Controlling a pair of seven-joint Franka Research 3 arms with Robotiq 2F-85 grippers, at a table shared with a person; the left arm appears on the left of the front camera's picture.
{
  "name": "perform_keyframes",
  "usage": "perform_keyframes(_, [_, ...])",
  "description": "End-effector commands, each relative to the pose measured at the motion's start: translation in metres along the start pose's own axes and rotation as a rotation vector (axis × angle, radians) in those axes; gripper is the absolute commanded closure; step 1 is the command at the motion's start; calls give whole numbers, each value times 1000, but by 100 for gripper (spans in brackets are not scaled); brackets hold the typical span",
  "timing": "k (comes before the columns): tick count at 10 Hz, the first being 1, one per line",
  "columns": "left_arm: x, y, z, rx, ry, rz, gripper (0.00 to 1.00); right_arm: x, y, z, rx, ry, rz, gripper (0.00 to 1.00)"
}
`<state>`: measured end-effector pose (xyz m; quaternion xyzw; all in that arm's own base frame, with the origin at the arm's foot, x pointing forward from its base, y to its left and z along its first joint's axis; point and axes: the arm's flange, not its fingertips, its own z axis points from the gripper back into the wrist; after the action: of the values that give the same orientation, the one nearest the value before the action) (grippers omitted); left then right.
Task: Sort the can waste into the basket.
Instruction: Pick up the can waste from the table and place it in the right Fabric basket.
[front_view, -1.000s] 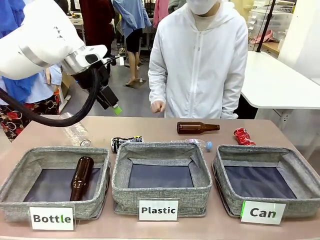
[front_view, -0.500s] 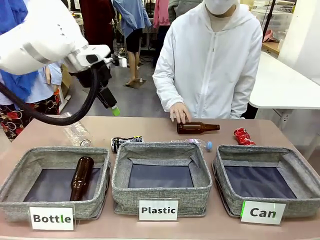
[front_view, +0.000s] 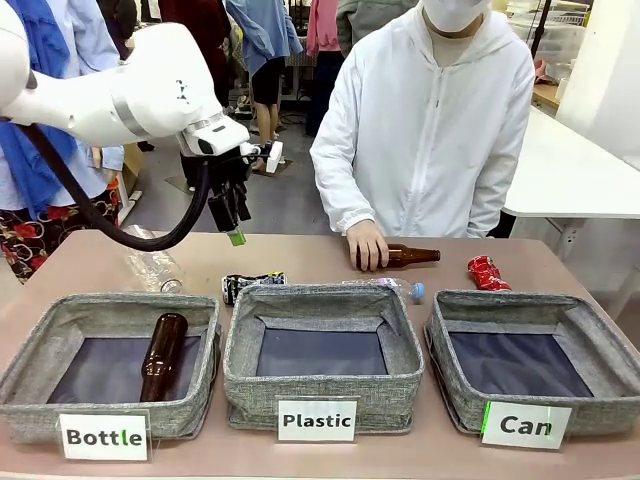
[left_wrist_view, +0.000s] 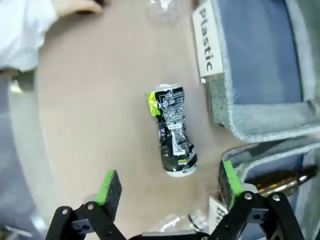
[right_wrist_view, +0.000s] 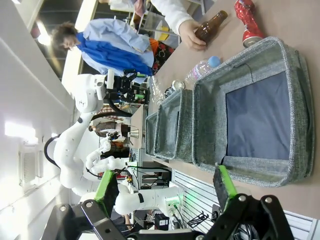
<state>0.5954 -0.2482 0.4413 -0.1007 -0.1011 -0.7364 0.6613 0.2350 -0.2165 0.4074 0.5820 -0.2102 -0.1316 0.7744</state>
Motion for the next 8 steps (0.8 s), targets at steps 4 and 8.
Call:
perform_keyframes(4, [-1, 2, -52, -55, 7, -108, 0, 3, 0, 1, 23, -15, 29, 0])
perform_keyframes(8, [-156, -74, 103, 143, -208, 98, 0, 3, 0, 1, 23, -15, 29, 0])
